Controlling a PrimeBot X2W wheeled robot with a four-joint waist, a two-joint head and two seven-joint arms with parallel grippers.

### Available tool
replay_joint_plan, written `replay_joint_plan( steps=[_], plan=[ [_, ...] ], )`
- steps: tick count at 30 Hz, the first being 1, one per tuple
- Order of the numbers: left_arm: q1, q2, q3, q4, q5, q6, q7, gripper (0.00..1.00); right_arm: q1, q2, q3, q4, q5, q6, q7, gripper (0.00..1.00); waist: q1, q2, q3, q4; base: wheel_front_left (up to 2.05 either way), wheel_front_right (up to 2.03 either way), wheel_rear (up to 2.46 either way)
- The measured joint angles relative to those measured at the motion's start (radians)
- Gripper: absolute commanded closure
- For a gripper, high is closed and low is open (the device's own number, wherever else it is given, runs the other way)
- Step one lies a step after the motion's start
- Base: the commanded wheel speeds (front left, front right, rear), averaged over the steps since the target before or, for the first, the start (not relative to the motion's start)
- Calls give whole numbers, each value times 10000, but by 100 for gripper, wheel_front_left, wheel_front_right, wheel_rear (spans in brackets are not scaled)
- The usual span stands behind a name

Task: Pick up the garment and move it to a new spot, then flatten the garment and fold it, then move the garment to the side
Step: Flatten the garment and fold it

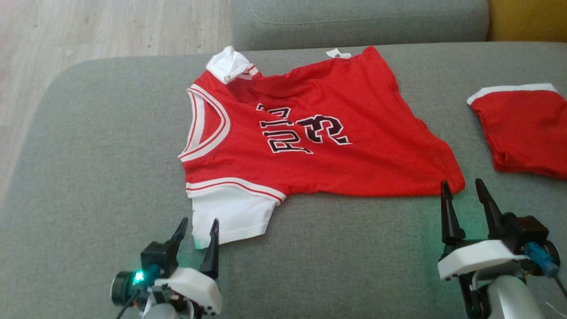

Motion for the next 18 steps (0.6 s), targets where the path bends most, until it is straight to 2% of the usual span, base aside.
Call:
replay_joint_plan(
  steps=[8,12,15,16,18],
  plan=[
    [-152,184,127,1243,42,493,311,0,-28,0,-2,54,554,0,4,0,0,0,387,-260,0,0,0],
    [-611,209,236,1618,-23,481,221,0,-123,0,25,94,614,0,2,0,1,0,558,-376,0,0,0],
    [-857,240,157,1939,-59,217,280,0,-219,0,23,109,614,2,0,0,1,0,616,-418,0,0,0],
    [-884,261,107,1960,-63,98,336,6,-221,0,23,115,614,0,0,0,1,0,618,-419,0,0,0],
    [-945,268,-25,2011,-169,-105,483,100,-221,0,6,165,614,0,-2,0,0,0,609,-400,0,0,0]
  ],
)
